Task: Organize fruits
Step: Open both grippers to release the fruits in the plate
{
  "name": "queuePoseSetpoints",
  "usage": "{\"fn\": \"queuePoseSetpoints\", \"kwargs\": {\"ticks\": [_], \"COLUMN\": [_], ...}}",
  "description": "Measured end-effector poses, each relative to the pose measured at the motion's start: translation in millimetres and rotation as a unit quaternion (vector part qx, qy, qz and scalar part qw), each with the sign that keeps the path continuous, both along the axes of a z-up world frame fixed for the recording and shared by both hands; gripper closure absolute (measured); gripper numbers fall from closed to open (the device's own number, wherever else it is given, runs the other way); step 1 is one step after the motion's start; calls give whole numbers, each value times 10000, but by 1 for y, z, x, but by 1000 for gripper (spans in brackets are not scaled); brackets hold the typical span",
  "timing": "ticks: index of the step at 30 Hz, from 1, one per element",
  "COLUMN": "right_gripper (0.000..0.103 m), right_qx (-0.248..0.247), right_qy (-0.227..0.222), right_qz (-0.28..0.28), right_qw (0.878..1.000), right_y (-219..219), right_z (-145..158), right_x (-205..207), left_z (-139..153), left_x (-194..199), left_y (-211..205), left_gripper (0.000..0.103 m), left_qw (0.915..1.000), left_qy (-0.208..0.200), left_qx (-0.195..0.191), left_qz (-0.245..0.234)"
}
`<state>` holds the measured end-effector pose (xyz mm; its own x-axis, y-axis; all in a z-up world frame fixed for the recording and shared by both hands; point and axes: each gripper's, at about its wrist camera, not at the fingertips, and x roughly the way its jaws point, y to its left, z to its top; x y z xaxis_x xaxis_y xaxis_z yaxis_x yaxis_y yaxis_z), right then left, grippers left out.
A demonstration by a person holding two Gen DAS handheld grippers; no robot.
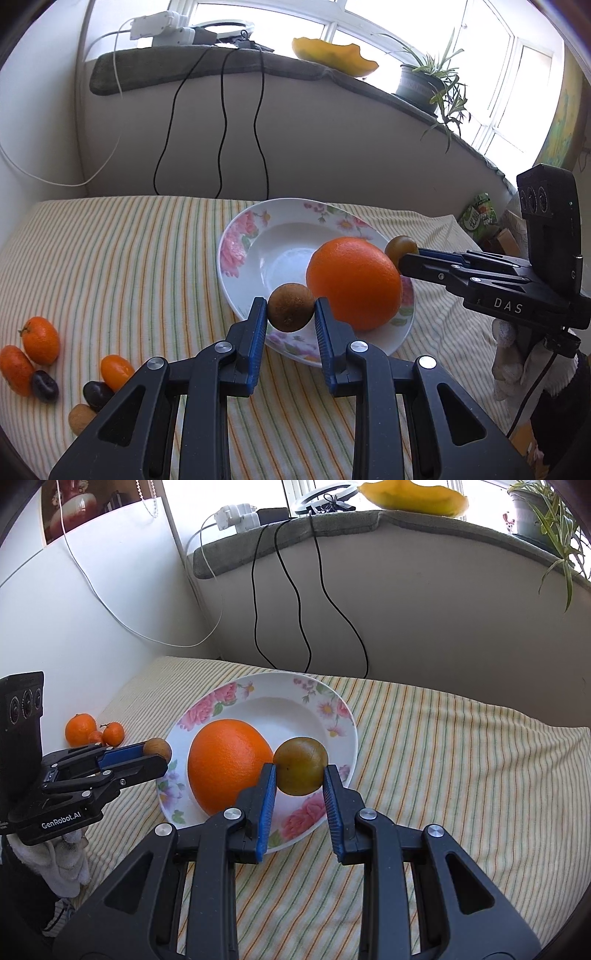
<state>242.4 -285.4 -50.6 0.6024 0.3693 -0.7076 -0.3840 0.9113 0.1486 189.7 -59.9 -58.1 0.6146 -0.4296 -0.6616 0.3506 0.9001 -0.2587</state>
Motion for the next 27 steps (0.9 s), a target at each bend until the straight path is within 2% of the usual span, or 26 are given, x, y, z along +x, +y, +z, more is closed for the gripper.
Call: {"fn": "queuePoseSetpoints", "kwargs": {"ticks": [7,12,13,14,16,18,20,22,24,27], "right_gripper": [76,74,73,70,46,38,32,21,17,14], "right_qx": [-15,-17,-18,-17,1,27,32,6,-14,-71], "right_qy": [35,17,22,22,-56,-166,-224,-314,-387,-447], "right_qz": [4,-49,-56,-73,-136,-161,-141,-157,-137,-133], "right_qw": [10000,10000,10000,10000,9999,9997,9996,9994,9992,9989], "right_y": [0,-1,-1,-2,-3,-5,-4,-4,-2,0], "right_z": [0,0,-1,-1,1,5,9,13,17,20], "right_x": [2,2,2,2,0,-4,-7,-10,-13,-16], "left_z": [2,5,6,6,8,9,10,11,13,14], "left_x": [0,-2,-2,-3,-4,-5,-6,-7,-9,-10], "left_y": [0,2,2,2,4,4,4,4,4,4], "left_gripper": [78,63,56,48,45,42,31,28,23,23], "left_qw": [10000,9999,9999,9999,9998,9998,9996,9996,9993,9991], "left_qy": [-29,-73,-85,-97,-119,-134,-157,-163,-194,-220], "left_qx": [30,18,21,21,5,21,49,69,122,153], "left_qz": [24,69,90,118,143,169,219,241,302,329]}}
